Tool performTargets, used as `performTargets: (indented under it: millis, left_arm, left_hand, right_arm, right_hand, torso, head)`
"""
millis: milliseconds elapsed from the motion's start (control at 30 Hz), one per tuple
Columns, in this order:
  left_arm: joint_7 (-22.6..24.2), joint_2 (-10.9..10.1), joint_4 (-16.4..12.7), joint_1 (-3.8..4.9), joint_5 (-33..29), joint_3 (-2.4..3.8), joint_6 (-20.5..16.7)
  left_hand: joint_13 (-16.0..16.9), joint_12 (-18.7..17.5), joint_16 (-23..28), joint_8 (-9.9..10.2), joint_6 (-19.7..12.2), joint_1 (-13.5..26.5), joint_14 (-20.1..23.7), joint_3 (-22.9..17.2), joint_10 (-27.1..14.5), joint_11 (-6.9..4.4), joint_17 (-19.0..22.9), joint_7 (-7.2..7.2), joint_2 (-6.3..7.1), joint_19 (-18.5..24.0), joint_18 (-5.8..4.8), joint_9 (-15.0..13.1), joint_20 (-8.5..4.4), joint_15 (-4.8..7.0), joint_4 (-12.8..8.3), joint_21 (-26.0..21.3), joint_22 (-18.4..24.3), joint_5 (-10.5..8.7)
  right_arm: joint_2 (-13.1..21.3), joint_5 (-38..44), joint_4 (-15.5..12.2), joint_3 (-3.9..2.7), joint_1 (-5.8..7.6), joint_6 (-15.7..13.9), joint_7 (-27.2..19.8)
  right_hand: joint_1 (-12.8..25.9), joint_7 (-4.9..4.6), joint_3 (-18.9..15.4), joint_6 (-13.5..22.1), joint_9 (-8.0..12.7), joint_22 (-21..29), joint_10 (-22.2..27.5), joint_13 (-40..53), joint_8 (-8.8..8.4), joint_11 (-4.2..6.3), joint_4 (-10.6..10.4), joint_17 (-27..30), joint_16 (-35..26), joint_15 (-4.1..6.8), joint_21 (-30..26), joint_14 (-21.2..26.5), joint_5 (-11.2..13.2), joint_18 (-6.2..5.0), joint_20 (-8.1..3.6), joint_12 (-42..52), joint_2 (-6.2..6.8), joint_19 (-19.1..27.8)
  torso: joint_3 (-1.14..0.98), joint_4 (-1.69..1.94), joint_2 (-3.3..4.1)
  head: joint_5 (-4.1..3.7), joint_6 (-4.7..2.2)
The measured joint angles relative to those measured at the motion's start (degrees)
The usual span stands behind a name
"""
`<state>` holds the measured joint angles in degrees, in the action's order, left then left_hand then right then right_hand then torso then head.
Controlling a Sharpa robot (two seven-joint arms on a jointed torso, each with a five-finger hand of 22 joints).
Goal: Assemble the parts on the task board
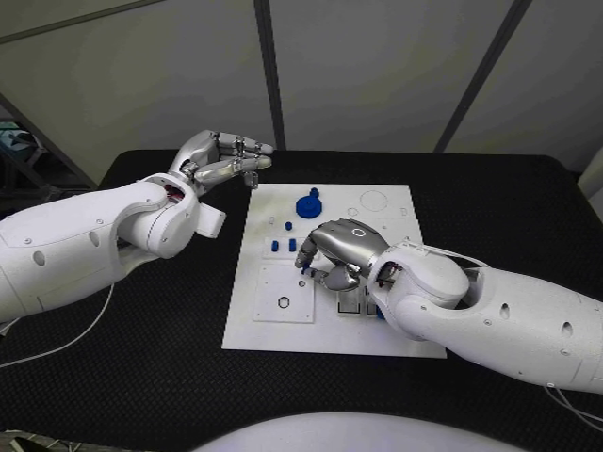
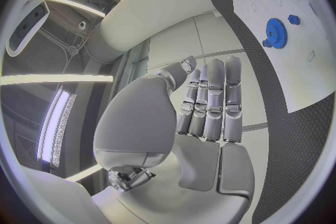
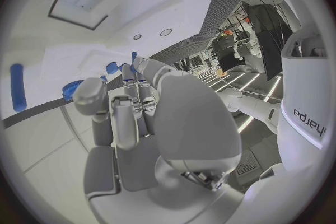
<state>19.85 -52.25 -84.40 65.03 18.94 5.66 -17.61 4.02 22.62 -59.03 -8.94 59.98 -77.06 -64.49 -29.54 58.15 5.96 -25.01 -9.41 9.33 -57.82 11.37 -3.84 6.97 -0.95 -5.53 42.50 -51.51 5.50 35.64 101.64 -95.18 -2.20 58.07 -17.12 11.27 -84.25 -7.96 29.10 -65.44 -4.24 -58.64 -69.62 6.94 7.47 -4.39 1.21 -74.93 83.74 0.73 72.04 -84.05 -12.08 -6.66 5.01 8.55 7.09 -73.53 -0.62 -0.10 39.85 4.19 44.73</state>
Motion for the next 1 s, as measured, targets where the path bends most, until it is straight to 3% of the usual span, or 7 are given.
performTargets:
  millis: [500, 1000]
  left_arm:
    - [0.0, 0.1, 0.1, 0.01, 0.0, 0.00, 0.1]
    - [-0.1, 0.2, 0.1, 0.01, 0.0, 0.00, 0.2]
  left_hand:
    - [0.0, 0.0, 0.0, 0.0, 0.0, 0.0, 0.0, 0.0, 0.0, 0.00, 0.1, 0.00, 0.00, 0.0, 0.00, 0.0, 0.00, 0.00, 0.0, -0.2, 0.0, 0.00]
    - [0.0, 0.0, 0.0, 0.0, 0.0, 0.0, 0.0, 0.0, 0.0, 0.00, 0.0, 0.00, 0.00, 0.0, 0.00, 0.0, 0.00, 0.00, 0.0, -0.2, 0.0, 0.00]
  right_arm:
    - [-0.7, 1.2, 0.7, 1.08, -0.27, 1.4, -0.5]
    - [-1.3, 2.1, 1.6, 1.25, -0.31, 2.9, -0.6]
  right_hand:
    - [0.3, 0.00, 0.0, 0.0, 0.0, 0.0, 0.0, 0.0, -0.21, 0.00, 0.0, 0.0, 0.0, 0.00, 0.0, 0.0, -0.2, 0.00, 0.00, 0.1, 0.35, 0.0]
    - [0.6, 0.00, 0.0, 0.0, 0.0, 0.1, 0.0, 0.0, -0.21, 0.00, 0.0, 0.0, 0.0, 0.00, 0.0, 0.0, -0.2, 0.00, 0.00, 0.1, 0.41, 0.0]
  torso:
    - [0.02, 0.01, -0.02]
    - [0.02, 0.03, 0.00]
  head:
    - [0.40, 0.47]
    - [0.43, 0.73]
